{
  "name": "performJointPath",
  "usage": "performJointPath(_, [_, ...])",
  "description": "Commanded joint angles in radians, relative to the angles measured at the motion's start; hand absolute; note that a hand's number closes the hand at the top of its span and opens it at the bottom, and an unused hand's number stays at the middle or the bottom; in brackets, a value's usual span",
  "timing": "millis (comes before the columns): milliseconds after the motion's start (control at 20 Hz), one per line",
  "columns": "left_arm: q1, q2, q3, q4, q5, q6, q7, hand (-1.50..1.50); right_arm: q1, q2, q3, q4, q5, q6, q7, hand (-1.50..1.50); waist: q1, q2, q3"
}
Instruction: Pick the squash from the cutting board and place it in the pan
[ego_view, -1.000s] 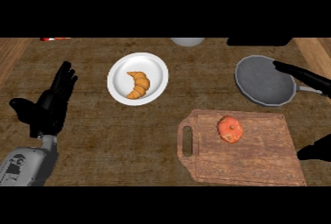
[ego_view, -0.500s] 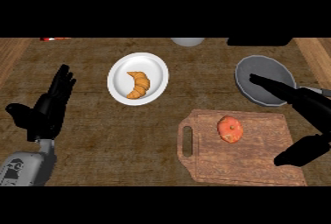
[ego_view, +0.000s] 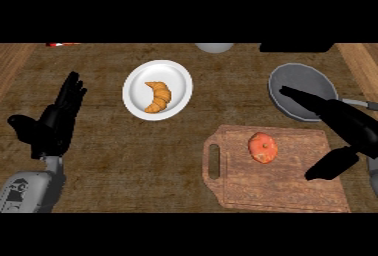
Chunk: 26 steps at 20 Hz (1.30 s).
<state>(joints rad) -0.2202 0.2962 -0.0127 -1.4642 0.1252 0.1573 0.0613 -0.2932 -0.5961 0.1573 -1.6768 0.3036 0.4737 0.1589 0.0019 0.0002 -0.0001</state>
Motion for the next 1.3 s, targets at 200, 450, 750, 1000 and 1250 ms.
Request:
performJointPath(200, [0.034,-0.006,0.040,-0.064,-0.014,-0.034,0.025,0.00,-0.014,0.074,0.011,0.098,0.102,0.074,-0.085,-1.50,0.002,-0.001,0.000])
performJointPath(450, [0.006,-0.059,0.021,-0.031,-0.063,-0.015,0.030,0.00,-0.007,0.093,0.011,0.113,0.191,0.103,-0.114,-1.50,-0.001,-0.001,0.000])
performJointPath(750, [0.001,-0.049,0.052,-0.023,-0.051,-0.049,0.031,0.00,-0.061,0.135,0.061,0.217,0.310,0.084,-0.122,-1.50,0.001,0.000,0.000])
performJointPath(1000, [-0.019,-0.062,0.057,-0.017,-0.058,-0.048,0.053,0.00,-0.069,0.182,0.113,0.146,0.394,0.122,-0.003,-1.50,-0.001,-0.001,0.000])
performJointPath(1250, [0.048,-0.078,0.056,-0.051,-0.092,-0.051,0.003,0.00,-0.079,0.202,0.114,0.276,0.488,0.095,-0.069,-1.50,0.003,0.000,0.000])
